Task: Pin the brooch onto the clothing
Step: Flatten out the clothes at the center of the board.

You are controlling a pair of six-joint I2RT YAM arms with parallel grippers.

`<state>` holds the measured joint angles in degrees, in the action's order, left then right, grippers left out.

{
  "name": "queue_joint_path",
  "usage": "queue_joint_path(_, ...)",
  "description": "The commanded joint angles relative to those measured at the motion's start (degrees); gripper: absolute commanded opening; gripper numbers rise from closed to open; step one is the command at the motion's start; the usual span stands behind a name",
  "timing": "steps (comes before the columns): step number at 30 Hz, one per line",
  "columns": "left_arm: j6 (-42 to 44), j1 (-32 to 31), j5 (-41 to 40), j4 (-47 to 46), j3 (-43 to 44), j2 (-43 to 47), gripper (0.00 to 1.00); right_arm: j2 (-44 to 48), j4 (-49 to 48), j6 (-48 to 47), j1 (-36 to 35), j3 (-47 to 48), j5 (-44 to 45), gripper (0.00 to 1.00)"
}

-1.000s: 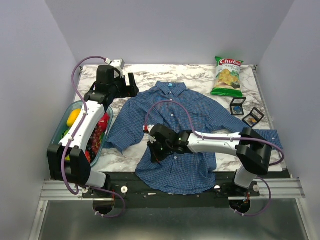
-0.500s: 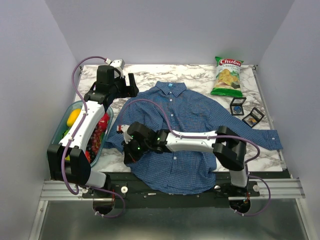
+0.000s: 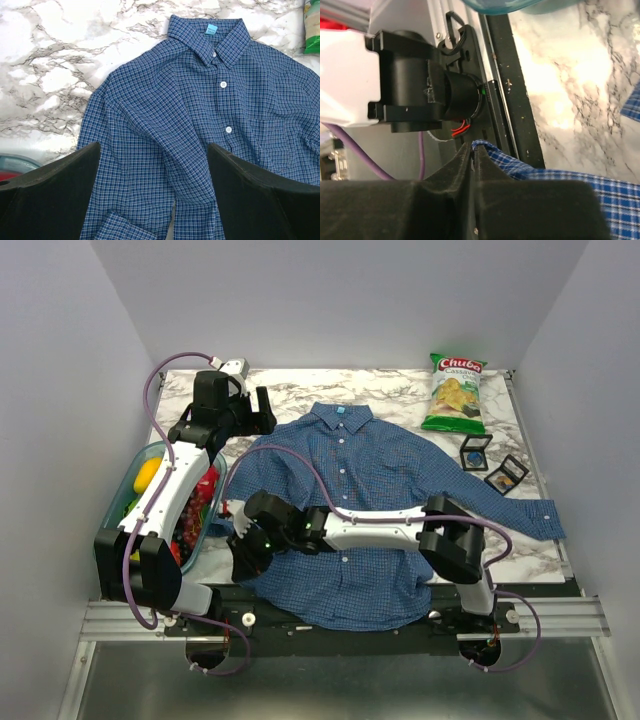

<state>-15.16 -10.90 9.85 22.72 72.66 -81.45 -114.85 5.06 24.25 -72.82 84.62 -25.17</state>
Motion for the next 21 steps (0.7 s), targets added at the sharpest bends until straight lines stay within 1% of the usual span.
queue_joint_path(1, 0.92, -0.18, -0.97, 0.31, 1.08, 0.94, 0.96, 2.16, -1.9, -1.13, -0.92, -2.26, 0.46, 0.39)
queue_joint_path(3, 0.92, -0.18, -1.23, 0.04, 0.9, 1.29, 0.96, 5.58, -1.9, -2.1, -0.92, -4.45, 2.04, 0.61)
queue_joint_path(4, 0.92, -0.18, -1.23, -0.13, 0.64, 1.47, 0.96, 7.08, -1.9, -2.36, -0.92, -5.42, 2.75, 0.64)
queue_joint_path(9, 0.66, -0.18, -1.67, -0.66, 0.29, 1.65, 0.96, 16.39, -1.2, -2.98, -0.92, -12.8, 7.92, 0.73)
queue_joint_path(10, 0.57, -0.09, -1.76, -0.66, 0.2, 1.38, 0.96, 19.63, -1.02, -3.15, -0.92, -15.6, 8.99, 0.75)
queue_joint_path(11, 0.48, -0.18, -1.85, -0.66, 0.2, 1.03, 0.96, 21.58, -0.76, -2.98, -0.92, -17.02, 10.3, 0.75)
queue_joint_path(12, 0.31, -0.18, -1.76, -0.49, 0.2, 0.77, 0.96, 23.16, -0.06, -2.89, -0.75, -18.25, 13.36, 0.79)
queue_joint_path(13, 0.13, -0.18, -1.85, -0.22, 0.46, -0.02, 0.96, 26.66, 0.47, -2.98, -0.66, -20.96, 15.22, 0.8)
queue_joint_path(14, -0.05, -0.27, -1.67, 0.13, 0.55, -0.46, 0.96, 28.08, 1.26, -3.33, -0.4, -21.94, 17.24, 0.81)
queue_joint_path(15, -0.31, -0.88, -1.59, 0.39, 0.72, -0.9, 0.96, 29.23, 4.14, -3.42, 0.3, -22.65, 21.26, 0.82)
queue_joint_path(17, -0.05, -2.28, -1.15, 2.23, 1.16, -2.48, 0.96, 32.3, 8.19, -2.98, 3.72, -23.53, 24.89, 0.83)
queue_joint_path(18, 0.13, -3.07, -0.97, 3.11, 1.25, -3.27, 0.96, 33.1, 12.04, -1.94, 5.47, -23.88, 29.26, 0.84)
queue_joint_path(19, 0.91, -5.6, -1.14, 3.73, 1.34, -4.93, 0.96, 33.89, 13.56, -1.49, 10.1, -24.32, 30.26, 0.84)
queue_joint_path(21, 1.53, -8.34, -1.06, 5.14, 0.99, -6.61, 0.96, 36.18, 16.02, -0.18, 15.57, -26.43, 30.27, 0.84)
